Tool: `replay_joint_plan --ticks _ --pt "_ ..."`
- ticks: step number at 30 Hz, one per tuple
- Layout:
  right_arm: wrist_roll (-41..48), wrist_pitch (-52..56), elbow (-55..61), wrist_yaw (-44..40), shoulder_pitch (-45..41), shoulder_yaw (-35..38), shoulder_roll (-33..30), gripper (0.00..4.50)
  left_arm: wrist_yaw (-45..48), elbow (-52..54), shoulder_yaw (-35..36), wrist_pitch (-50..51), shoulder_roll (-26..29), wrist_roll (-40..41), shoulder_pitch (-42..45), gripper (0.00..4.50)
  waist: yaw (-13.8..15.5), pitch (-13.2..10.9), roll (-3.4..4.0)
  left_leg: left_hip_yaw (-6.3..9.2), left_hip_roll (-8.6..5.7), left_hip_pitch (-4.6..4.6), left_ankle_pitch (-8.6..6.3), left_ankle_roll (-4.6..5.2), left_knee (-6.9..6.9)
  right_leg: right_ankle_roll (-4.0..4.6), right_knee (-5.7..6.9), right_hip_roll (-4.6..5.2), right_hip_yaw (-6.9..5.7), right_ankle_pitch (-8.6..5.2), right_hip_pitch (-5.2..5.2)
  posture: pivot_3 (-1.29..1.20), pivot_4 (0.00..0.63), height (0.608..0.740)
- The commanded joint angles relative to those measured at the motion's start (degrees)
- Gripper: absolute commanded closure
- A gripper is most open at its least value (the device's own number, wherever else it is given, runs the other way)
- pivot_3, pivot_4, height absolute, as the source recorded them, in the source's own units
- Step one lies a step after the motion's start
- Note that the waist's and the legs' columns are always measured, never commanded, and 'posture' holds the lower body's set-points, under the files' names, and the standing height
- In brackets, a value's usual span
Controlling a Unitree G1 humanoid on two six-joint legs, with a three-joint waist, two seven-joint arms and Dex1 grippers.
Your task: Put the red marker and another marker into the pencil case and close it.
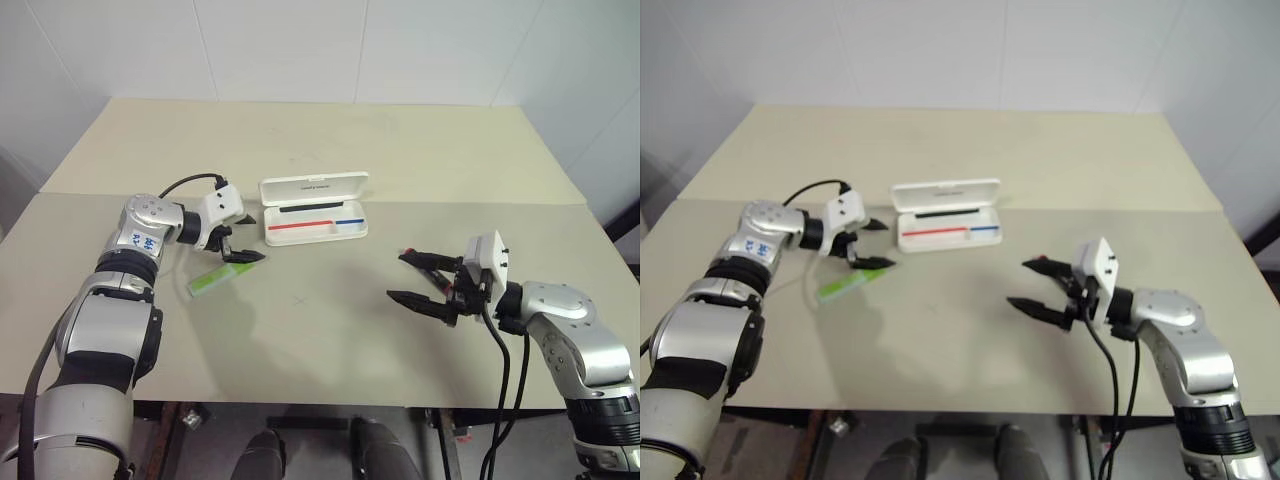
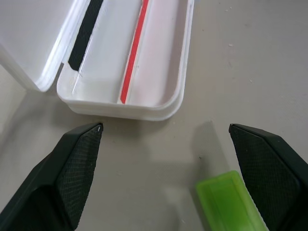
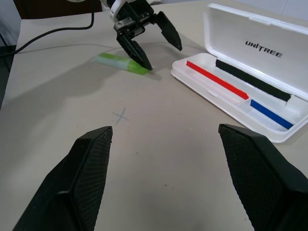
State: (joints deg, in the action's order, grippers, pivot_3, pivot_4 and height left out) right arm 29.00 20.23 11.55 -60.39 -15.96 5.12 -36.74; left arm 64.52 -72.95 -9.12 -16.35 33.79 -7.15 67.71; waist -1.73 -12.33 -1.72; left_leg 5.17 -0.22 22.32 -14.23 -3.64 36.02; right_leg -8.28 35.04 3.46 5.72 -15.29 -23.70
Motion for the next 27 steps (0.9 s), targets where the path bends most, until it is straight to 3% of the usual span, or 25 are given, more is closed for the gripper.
replay_joint_plan --ticks 1,17,22,27 --pt "1.5 0.2 2.7 0.6 0.4 1.8 -0.9 0.00 -1.3 0.7 1.9 -1.2 1.3 0.1 2.5 0.02 0.0 0.0 -0.01 0.00 0.00 0.00 0.00 0.00 0.00 0.00 0.00 0.00 0.00 0.00 0.00 0.00 0.150 0.740" --pt "1.7 0.6 2.9 1.4 0.2 1.5 -1.2 0.00 -10.1 -1.6 1.9 -2.4 -3.6 -2.2 2.7 0.02 0.1 0.0 -0.02 0.01 -0.01 0.00 0.00 0.00 0.01 -0.03 -0.01 0.00 0.00 0.01 0.02 0.00 0.150 0.740" --pt "2.3 1.3 4.4 2.2 1.7 2.5 -1.9 0.00 -17.0 -2.3 1.2 -2.4 -3.9 -5.0 3.0 0.02 0.0 0.0 -0.02 0.01 -0.01 -0.01 0.00 0.00 0.02 -0.04 0.00 0.00 0.00 0.02 0.02 0.00 0.150 0.740" --pt "2.7 1.6 5.0 2.7 2.4 2.6 -2.3 0.00 -16.6 -2.5 2.0 -1.9 -4.6 -5.0 3.0 0.02 0.1 0.0 -0.02 0.02 -0.02 0.00 0.00 0.00 0.04 -0.06 0.00 0.00 0.00 0.03 0.03 0.00 0.150 0.740"
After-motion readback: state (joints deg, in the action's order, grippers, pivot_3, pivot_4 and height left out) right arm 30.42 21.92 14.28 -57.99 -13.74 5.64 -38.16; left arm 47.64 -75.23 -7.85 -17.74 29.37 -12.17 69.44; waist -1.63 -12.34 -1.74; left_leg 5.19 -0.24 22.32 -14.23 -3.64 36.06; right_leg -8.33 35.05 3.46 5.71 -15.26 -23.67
